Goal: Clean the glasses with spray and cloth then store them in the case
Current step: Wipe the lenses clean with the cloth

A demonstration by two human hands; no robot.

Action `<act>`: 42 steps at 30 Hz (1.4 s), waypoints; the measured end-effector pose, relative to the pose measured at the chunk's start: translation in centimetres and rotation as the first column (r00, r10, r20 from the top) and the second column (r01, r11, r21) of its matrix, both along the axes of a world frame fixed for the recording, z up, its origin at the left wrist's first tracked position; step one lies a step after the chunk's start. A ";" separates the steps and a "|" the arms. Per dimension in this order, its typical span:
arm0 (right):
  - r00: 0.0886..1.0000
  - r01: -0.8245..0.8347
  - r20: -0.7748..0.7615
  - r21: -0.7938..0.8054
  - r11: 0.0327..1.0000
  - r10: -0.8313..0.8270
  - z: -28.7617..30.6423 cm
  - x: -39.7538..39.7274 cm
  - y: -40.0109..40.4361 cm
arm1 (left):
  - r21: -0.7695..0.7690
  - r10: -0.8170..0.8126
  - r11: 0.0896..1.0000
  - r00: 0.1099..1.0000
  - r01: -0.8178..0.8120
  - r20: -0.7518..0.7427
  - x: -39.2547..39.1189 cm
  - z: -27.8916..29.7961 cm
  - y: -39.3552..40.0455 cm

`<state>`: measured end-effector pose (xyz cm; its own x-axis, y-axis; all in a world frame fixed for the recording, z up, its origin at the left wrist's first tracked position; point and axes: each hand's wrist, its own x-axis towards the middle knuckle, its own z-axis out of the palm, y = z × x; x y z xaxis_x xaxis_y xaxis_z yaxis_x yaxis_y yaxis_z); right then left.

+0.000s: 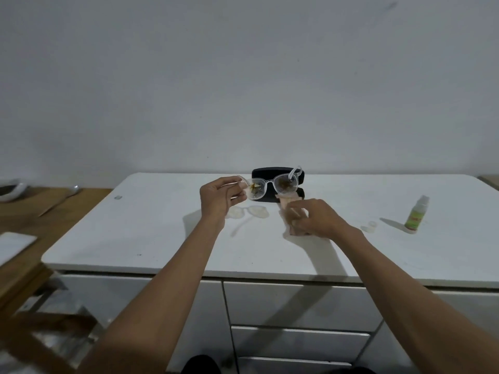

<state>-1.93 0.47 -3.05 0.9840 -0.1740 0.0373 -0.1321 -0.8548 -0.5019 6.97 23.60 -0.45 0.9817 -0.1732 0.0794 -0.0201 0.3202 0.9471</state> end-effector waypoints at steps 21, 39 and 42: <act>0.963 0.166 0.006 0.776 0.609 -0.269 0.9 0.0 2.5 | 0.052 0.160 0.986 0.985 -0.157 -0.062 1.0 -0.1 2.1; 0.813 -0.127 0.269 0.947 0.295 -0.516 3.9 2.5 8.4 | 0.142 0.221 0.965 0.975 -0.221 0.013 -0.1 1.9 2.3; 0.721 -0.046 0.271 0.937 0.347 -0.638 4.0 3.4 9.1 | 0.130 0.205 0.970 0.978 -0.207 0.026 -0.5 2.6 2.1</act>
